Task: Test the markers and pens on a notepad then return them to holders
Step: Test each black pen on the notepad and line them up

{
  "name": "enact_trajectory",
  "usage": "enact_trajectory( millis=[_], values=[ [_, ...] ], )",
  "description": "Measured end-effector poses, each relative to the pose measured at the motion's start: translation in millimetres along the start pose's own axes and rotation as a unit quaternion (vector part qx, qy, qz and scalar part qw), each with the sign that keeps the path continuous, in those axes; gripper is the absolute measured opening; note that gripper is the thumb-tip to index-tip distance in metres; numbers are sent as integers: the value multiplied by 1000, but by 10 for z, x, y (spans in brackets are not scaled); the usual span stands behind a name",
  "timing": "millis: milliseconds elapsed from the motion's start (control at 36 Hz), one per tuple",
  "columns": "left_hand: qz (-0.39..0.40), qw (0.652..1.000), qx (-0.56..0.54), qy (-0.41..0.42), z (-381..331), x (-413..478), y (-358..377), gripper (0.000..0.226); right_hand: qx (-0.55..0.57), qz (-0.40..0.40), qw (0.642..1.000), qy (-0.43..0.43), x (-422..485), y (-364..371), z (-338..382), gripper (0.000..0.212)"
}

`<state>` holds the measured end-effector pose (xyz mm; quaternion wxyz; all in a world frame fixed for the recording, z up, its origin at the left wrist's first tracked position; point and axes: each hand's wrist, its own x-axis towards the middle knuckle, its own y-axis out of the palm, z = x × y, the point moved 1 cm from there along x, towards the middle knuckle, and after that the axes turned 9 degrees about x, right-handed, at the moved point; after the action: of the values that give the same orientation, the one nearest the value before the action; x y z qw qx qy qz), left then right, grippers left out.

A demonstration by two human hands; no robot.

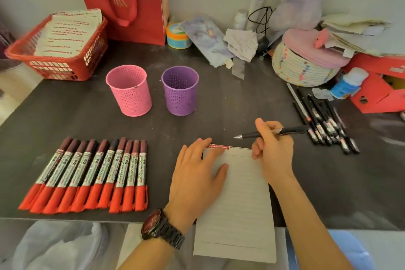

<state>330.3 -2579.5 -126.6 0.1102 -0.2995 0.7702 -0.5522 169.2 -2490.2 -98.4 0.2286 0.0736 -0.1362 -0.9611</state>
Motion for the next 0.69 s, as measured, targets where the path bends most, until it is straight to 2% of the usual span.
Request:
enact_trajectory(
  millis=[111,222,361,500,694],
  values=[
    [0,1000,-2,7,-12,-13,-2,35,-26,21,999,-31,-45,3,-33,16],
    [-4,999,-7,31,-29,-13,8,28,-86,30,995,-50,-82,31,-70,13],
    [-1,999,13,47,-33,-9,17,30,-179,-7,980,-81,-64,41,-105,33],
    [-8,999,12,44,-31,-5,27,30,-216,-47,973,-67,-37,19,-154,31],
    [-8,999,14,46,-24,-4,37,31,-239,-38,968,-66,-27,21,-178,30]
  ],
)
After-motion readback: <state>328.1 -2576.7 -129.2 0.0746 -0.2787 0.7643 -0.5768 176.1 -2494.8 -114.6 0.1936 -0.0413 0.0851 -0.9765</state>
